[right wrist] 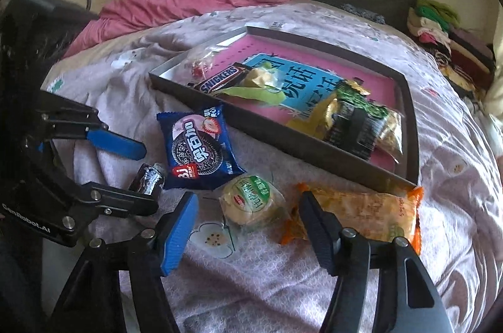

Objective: Organize snacks
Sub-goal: 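Grasp the brown wrapped chocolate with left gripper while right gripper grasps the round green-labelled cookie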

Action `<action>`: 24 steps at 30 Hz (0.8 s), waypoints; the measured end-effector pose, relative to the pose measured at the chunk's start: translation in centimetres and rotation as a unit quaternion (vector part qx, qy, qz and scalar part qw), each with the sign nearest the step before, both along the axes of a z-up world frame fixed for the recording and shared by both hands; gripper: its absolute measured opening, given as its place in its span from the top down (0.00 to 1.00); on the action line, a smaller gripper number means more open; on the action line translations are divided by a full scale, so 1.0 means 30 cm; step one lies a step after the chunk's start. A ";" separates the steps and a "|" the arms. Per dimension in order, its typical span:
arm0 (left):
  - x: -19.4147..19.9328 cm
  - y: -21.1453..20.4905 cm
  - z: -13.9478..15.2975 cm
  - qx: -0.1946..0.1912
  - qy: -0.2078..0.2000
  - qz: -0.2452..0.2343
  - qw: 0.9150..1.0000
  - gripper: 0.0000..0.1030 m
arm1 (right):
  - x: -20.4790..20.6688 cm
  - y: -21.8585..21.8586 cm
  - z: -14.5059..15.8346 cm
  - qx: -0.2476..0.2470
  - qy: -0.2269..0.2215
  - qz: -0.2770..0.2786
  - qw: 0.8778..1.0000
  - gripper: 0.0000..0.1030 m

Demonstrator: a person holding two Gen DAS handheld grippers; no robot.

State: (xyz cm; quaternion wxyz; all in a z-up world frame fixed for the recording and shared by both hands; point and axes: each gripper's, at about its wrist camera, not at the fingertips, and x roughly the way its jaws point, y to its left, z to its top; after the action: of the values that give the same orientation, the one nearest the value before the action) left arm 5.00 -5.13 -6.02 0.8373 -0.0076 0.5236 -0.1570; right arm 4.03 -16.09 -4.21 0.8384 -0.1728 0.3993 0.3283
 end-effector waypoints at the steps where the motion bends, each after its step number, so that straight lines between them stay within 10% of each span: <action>1: 0.001 0.000 -0.002 -0.001 0.000 0.000 1.000 0.40 | 0.000 0.006 -0.004 -0.003 -0.002 0.003 1.000 0.39; 11: 0.011 -0.007 -0.018 -0.002 0.005 -0.003 1.000 0.43 | 0.013 0.036 -0.041 -0.024 -0.003 0.012 1.000 0.61; 24: 0.009 -0.003 -0.010 -0.020 -0.005 0.003 1.000 0.62 | 0.034 -0.060 0.061 0.085 0.018 -0.033 0.996 0.62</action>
State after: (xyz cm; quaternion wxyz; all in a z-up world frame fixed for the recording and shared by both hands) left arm 5.26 -5.21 -6.30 0.8401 -0.0250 0.5161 -0.1647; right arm 5.05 -17.90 -2.37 0.8530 -0.0815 0.3910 0.3359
